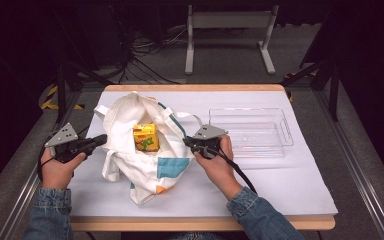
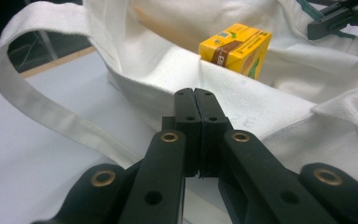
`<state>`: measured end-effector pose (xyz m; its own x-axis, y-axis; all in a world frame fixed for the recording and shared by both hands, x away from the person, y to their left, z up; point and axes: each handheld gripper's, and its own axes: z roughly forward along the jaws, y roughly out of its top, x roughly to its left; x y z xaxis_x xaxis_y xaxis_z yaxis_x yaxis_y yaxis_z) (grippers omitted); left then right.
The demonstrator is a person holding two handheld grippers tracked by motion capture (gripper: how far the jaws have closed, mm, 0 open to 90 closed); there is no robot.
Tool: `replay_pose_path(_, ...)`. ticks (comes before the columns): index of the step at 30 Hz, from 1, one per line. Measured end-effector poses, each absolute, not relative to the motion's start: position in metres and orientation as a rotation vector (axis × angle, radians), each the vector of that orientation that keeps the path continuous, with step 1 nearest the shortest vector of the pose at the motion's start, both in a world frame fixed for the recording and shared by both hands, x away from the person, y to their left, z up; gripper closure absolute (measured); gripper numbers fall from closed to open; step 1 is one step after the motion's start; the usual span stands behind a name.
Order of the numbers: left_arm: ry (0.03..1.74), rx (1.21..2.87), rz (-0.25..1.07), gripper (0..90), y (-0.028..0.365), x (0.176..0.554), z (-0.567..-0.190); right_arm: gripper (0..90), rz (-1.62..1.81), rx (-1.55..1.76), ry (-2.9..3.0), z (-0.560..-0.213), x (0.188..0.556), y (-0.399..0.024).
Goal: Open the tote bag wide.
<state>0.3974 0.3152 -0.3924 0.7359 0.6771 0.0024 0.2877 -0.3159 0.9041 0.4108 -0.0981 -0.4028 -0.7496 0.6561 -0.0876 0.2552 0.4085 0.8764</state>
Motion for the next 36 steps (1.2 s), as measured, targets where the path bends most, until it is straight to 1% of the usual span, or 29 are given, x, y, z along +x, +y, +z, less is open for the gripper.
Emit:
replay_pose_path(10,0.762,1.93,0.45,89.1,0.315,0.404,-0.405,83.9,1.251,0.809,2.281,-0.421,0.416,-0.087)
replay_pose_path(19,0.798,1.936,0.395,89.0,0.32,0.408,-0.42,83.5,1.185,0.805,2.328,-0.436,0.417,-0.08)
replay_pose_path(29,0.823,1.962,0.366,89.0,0.319,0.411,-0.431,83.5,1.158,0.798,2.339,-0.443,0.416,-0.081)
replay_pose_path(34,0.821,1.983,0.372,89.0,0.319,0.413,-0.435,83.5,1.148,0.801,2.345,-0.444,0.414,-0.083)
replay_pose_path(36,0.842,1.979,0.354,89.0,0.318,0.412,-0.437,83.5,1.146,0.802,2.347,-0.443,0.414,-0.083)
